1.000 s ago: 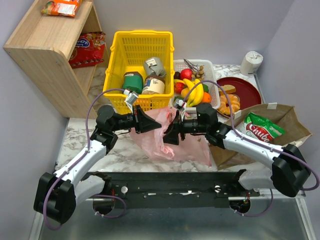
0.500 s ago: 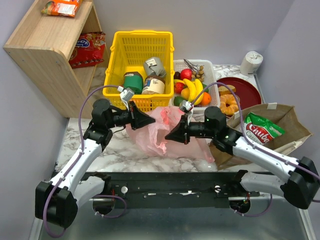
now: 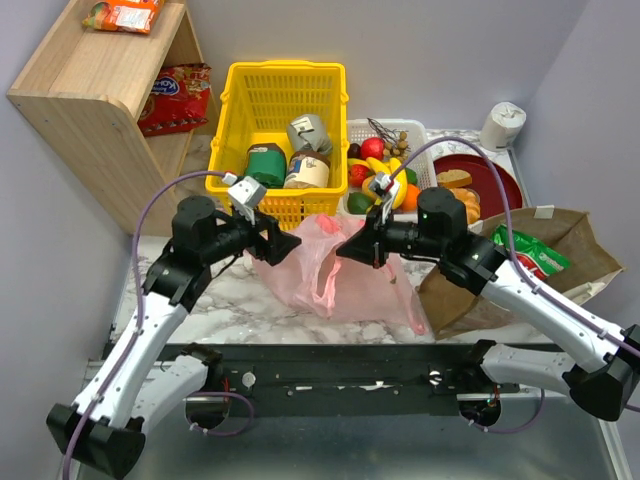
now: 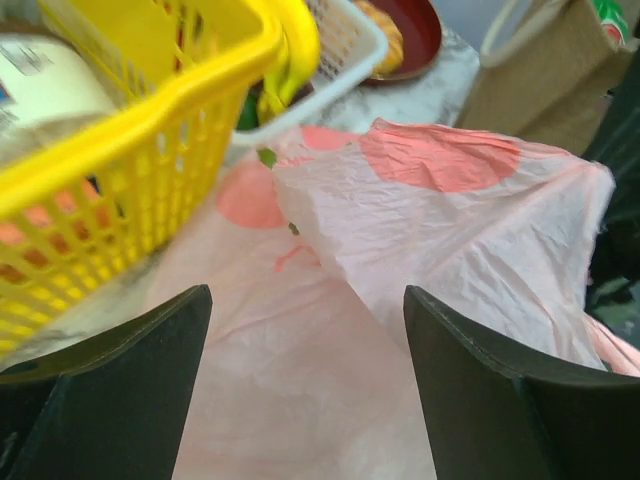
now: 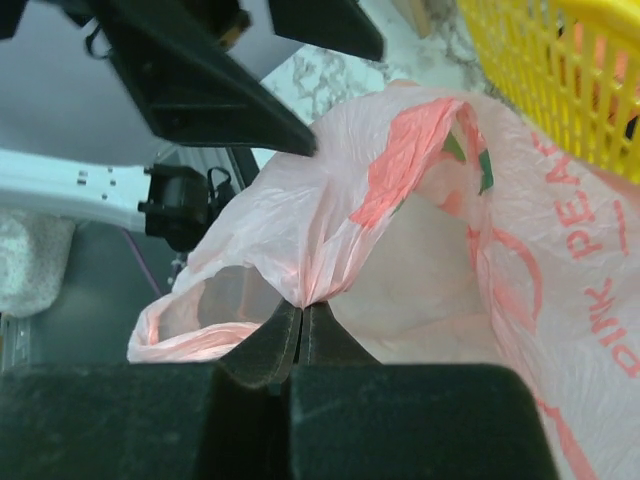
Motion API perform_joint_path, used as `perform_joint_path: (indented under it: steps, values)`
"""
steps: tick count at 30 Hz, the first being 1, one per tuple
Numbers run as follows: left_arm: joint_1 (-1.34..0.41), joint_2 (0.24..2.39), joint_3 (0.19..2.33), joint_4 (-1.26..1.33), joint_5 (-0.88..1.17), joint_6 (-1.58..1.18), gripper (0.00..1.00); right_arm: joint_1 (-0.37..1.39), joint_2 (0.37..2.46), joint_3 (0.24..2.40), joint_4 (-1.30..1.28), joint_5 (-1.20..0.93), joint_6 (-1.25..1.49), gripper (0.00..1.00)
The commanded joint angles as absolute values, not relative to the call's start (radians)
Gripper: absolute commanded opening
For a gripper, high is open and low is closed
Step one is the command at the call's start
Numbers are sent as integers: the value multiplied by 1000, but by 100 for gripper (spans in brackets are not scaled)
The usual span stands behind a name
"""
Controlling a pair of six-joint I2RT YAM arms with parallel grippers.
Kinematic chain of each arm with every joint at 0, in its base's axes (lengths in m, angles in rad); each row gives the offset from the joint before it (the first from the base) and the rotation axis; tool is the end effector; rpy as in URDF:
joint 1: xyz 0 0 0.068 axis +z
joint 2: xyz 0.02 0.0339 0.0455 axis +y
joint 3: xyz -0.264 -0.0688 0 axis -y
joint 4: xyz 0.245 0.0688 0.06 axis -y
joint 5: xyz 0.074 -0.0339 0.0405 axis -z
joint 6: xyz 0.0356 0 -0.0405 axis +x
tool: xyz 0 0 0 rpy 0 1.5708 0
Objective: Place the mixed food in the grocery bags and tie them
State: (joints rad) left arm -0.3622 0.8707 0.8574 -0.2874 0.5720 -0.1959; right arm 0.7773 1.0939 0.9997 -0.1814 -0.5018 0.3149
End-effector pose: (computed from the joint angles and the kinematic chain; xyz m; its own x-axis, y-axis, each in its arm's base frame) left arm 0.1755 -0.0871 0.3414 -0.4238 -0.0144 -0.9057 0.7126 0.6120 -0.3432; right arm 0.1659 0.1873 0.3561 -0.4771 -0.0885 -0.8744 -0.8383 0.3447 0.4225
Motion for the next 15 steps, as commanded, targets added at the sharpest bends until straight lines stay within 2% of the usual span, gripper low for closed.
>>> perform_joint_path:
  steps: [1, 5, 10, 15]
  values:
    - [-441, 755, 962, -339, 348, -98, 87, 781, 1117, 1117, -362, -407, 347, 1]
    - [-615, 741, 1003, -371, 218, -89, 87, 781, 1153, 1175, -406, -384, 357, 1]
    - [-771, 790, 1025, -350, 299, -161, 88, 781, 1186, 1192, -428, -354, 376, 1]
    - [-891, 883, 1038, -366, 278, -137, 88, 781, 1195, 1184, -426, -344, 391, 1]
